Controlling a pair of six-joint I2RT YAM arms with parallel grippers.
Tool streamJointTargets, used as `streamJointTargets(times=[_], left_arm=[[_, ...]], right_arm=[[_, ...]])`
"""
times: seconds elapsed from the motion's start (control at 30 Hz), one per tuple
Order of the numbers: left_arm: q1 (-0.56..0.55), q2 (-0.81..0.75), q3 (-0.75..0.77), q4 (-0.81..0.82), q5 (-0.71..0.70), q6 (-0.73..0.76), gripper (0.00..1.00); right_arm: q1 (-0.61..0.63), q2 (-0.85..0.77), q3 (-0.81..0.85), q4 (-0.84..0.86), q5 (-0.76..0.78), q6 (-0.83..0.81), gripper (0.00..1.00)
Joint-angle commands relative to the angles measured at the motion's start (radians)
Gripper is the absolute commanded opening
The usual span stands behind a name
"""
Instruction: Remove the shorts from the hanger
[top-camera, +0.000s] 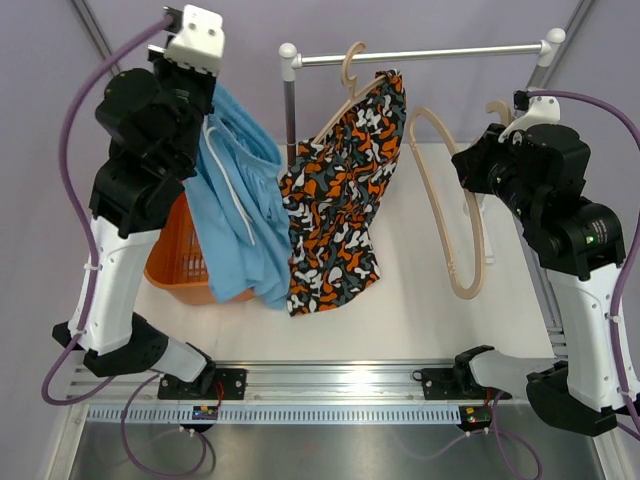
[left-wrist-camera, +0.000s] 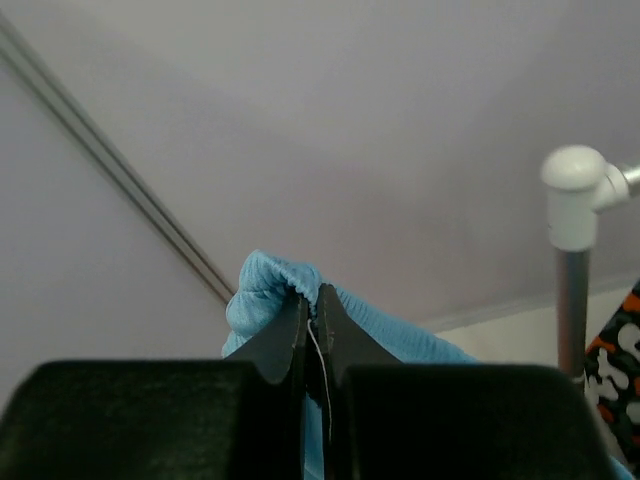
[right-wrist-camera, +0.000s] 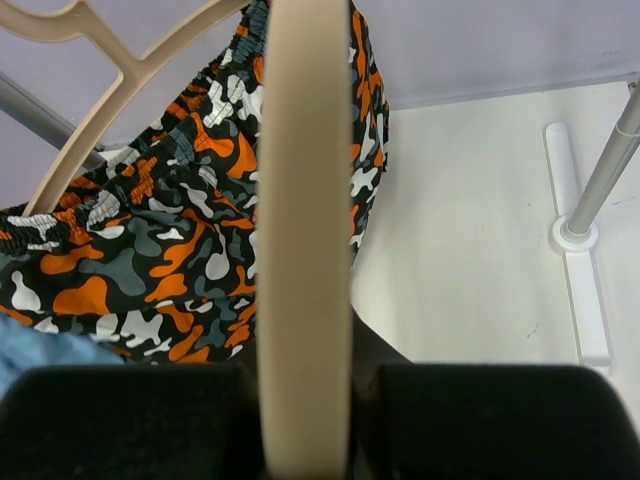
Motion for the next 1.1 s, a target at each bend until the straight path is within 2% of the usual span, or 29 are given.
streamJointTargets(times=[0.0,0.17,0.37,0.5,0.53,0.6,0.7,0.8,0.87,0.97,1.0,1.03,1.07], left_arm=[[0.056,-0.050,0.116,0.210,0.015,-0.137,0.03],[0.069,-0.031,0.205,0.348,0.024,-0.088,0.05],[0.070,-0.031,0.151,0.458,-0.037,0.019,0.05],[0.105,-0.077,-0.028,0.471,-0.069,-0.019,0.05],[0.119,-0.111,-0.142,0.494,-0.068,-0.037,0.05],[0.183,-0.134,-0.224,0.487,-0.058,-0.100,0.05],[0.289,-0.148,-0.325,0.403,0.015,-0.307,0.05],[0.352,-0.146,-0.427,0.361,0.046,-0.437,0.06],[0.371,-0.140,-0.502,0.330,0.058,-0.505,0.13],[0.386,-0.125,-0.562,0.274,0.052,-0.645,0.16],[0.400,-0.108,-0.577,0.242,0.043,-0.742,0.23],[0.411,-0.099,-0.577,0.158,0.043,-0.792,0.26],[0.433,-0.090,-0.582,0.122,0.046,-0.842,0.33]], right_arm=[[0.003,0.008,0.024,0.014,-0.023,-0.013,0.00],[0.001,0.022,0.025,0.014,-0.029,-0.025,0.00],[0.001,0.028,0.020,0.020,-0.028,-0.037,0.00],[0.001,0.031,0.005,0.031,-0.038,-0.033,0.00],[0.003,0.032,0.002,0.034,-0.042,-0.031,0.00],[0.001,0.034,-0.003,0.031,-0.045,-0.031,0.00],[0.003,0.029,-0.009,0.030,-0.040,-0.033,0.00],[0.001,0.022,-0.019,0.033,-0.040,-0.034,0.00],[0.001,0.017,-0.026,0.039,-0.042,-0.031,0.00],[0.001,0.020,-0.030,0.040,-0.045,-0.028,0.00],[0.001,0.025,-0.030,0.040,-0.048,-0.030,0.00],[0.001,0.028,-0.030,0.037,-0.048,-0.031,0.00],[0.001,0.032,-0.027,0.036,-0.045,-0.033,0.00]])
